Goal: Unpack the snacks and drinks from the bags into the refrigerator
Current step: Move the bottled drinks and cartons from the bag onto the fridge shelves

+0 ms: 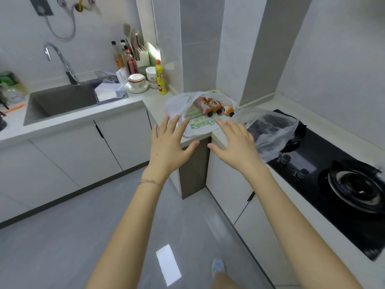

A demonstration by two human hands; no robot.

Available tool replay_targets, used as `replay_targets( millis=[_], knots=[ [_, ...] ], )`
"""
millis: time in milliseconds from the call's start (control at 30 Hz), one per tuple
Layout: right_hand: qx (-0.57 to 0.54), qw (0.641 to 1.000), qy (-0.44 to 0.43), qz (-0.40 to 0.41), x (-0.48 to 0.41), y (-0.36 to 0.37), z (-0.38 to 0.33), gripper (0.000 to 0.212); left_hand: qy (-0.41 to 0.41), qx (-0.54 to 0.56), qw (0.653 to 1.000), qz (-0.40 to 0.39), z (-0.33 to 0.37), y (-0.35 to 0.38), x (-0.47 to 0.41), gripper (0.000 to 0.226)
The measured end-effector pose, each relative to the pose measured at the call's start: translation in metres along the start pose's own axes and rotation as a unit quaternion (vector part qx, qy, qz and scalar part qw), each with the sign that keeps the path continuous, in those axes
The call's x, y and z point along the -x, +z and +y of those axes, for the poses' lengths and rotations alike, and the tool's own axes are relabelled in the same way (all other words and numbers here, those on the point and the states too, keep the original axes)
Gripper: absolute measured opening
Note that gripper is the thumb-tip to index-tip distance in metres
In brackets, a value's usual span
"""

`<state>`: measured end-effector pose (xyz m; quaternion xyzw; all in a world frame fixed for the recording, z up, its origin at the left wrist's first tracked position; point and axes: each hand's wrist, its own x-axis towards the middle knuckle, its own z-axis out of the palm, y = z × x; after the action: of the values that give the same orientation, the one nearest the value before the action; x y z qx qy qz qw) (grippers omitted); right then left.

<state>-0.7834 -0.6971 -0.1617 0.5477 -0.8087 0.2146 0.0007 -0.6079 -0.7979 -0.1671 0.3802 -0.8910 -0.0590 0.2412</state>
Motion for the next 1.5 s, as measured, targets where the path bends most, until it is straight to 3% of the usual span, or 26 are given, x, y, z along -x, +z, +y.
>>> replay_targets(
  millis=[200,667,1133,1500],
  knots=[
    [0.006,1.000,0.010,0.005,-0.090,0.019,0.061,0.075,0.007,0.001,1.000,-0.001,0.004,0.062,-0.094,0.076],
    [0.015,0.993,0.028,-0.115,-0.261,0.089,0.145,0.077,-0.029,-0.007,0.997,-0.066,-0.034,0.171,-0.248,0.082],
    [-0.005,0.980,0.145,-0.133,-0.370,0.191,0.180,0.077,0.101,-0.004,0.985,-0.142,-0.097,0.274,-0.370,0.073],
    [-0.020,0.975,0.167,-0.146,-0.400,0.229,0.204,0.070,0.142,-0.101,0.955,-0.239,-0.120,0.336,-0.399,0.079]
  ],
)
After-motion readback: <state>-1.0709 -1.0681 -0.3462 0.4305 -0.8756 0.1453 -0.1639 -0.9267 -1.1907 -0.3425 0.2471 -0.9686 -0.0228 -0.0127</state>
